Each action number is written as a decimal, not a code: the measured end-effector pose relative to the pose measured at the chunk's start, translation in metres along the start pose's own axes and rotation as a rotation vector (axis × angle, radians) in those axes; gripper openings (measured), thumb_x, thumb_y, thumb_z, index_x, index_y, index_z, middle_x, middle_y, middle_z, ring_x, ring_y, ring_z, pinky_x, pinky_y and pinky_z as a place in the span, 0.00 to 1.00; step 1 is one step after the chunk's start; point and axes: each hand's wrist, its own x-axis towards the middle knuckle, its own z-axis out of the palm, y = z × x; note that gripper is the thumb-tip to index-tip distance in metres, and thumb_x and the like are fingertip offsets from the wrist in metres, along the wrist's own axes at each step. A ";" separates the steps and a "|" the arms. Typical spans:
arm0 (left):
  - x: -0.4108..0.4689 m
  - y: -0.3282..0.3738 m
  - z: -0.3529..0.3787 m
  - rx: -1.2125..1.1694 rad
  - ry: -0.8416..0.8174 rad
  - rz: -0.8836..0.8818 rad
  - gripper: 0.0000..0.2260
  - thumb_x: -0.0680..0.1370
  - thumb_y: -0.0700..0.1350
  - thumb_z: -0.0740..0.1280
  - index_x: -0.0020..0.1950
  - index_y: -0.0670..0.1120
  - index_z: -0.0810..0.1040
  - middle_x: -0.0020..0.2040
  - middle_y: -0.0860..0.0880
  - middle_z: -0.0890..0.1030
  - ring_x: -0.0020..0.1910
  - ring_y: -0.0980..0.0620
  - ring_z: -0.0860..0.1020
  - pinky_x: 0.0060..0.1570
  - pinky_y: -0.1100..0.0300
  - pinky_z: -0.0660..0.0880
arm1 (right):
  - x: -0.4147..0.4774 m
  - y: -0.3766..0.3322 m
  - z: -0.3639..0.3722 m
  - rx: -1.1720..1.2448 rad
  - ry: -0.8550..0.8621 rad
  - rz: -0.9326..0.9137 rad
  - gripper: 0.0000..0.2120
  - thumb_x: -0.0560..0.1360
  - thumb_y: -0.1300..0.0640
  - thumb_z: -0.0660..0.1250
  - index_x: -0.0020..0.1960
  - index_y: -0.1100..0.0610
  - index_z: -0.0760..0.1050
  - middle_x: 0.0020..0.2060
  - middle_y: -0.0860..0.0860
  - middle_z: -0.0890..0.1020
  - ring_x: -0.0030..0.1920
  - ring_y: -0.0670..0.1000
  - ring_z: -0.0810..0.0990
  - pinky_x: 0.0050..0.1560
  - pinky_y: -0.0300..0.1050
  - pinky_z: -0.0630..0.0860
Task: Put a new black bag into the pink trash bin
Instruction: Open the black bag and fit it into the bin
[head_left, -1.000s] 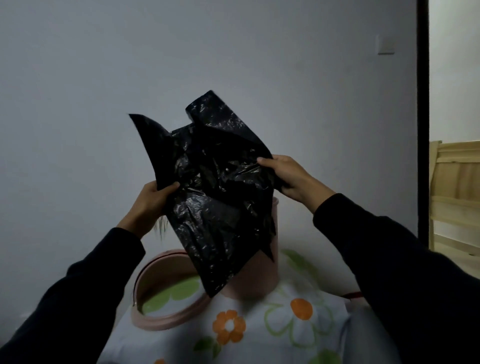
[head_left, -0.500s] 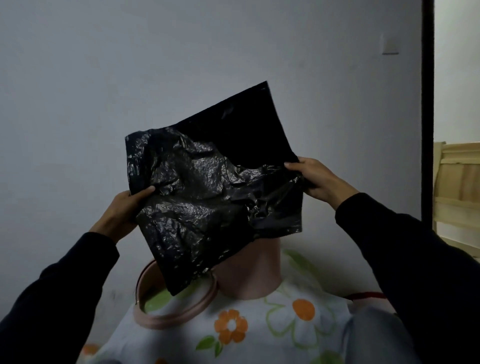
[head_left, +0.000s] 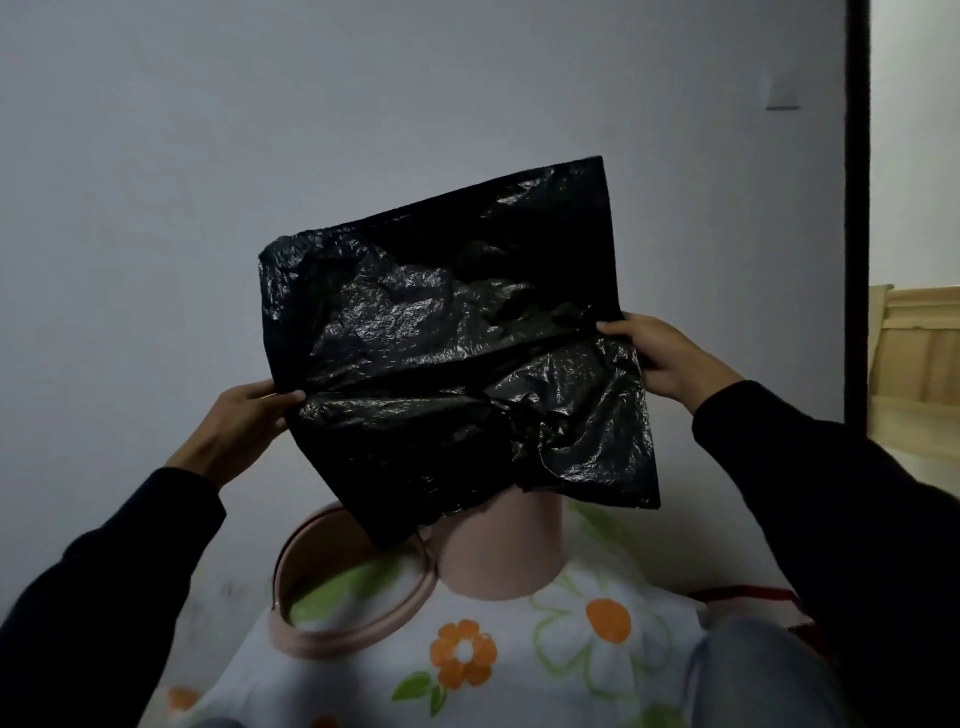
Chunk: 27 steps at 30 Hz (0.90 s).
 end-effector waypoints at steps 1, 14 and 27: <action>0.001 -0.002 -0.002 0.003 -0.020 -0.007 0.16 0.79 0.30 0.60 0.67 0.32 0.73 0.62 0.39 0.79 0.60 0.44 0.78 0.60 0.54 0.72 | -0.001 0.000 -0.001 -0.002 -0.002 0.009 0.16 0.82 0.65 0.58 0.68 0.62 0.73 0.54 0.59 0.83 0.50 0.54 0.83 0.54 0.47 0.81; 0.001 0.007 -0.004 0.005 0.008 0.059 0.13 0.82 0.36 0.59 0.55 0.48 0.81 0.44 0.51 0.87 0.39 0.56 0.85 0.40 0.65 0.81 | -0.002 0.002 -0.006 -0.052 -0.025 -0.066 0.15 0.81 0.70 0.59 0.64 0.63 0.76 0.51 0.59 0.83 0.43 0.53 0.85 0.46 0.46 0.84; -0.002 0.002 -0.016 0.064 -0.092 0.070 0.12 0.81 0.31 0.58 0.62 0.36 0.75 0.44 0.50 0.85 0.40 0.57 0.84 0.37 0.68 0.79 | -0.011 0.005 -0.011 -0.082 -0.199 -0.089 0.08 0.76 0.71 0.63 0.46 0.62 0.80 0.37 0.55 0.85 0.36 0.50 0.85 0.39 0.42 0.82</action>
